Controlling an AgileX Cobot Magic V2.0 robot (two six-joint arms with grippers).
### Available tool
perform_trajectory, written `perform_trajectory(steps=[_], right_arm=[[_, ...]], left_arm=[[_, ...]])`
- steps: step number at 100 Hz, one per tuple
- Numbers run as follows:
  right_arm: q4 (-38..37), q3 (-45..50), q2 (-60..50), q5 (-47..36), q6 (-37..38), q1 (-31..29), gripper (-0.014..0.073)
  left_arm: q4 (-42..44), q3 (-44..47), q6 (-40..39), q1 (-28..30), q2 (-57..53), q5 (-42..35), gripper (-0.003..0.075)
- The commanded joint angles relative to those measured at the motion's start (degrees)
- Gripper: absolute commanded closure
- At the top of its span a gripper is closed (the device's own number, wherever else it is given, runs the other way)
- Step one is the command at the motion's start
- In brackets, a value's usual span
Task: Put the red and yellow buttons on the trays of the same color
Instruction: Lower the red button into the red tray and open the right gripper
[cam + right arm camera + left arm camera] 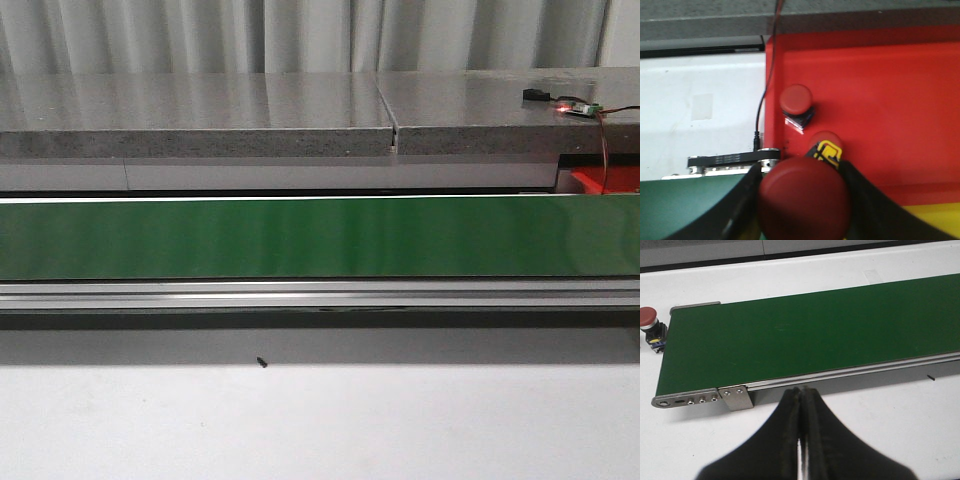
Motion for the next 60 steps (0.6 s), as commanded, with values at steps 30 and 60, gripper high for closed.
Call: perform_trajectory(steps=[30,60], right_arm=[[0.8,-12.2,10.3,-3.3,3.4,-1.9,0.0369],[0.8,-19.8,20.4,-4.4,8.5,-2.3,0.0369]], left_arm=[[-0.7,-1.5,-0.4,-0.4,0.2,-3.5,0.0739],[-0.7,-1.5,-0.4,-0.4,0.2,-3.5,0.0739]])
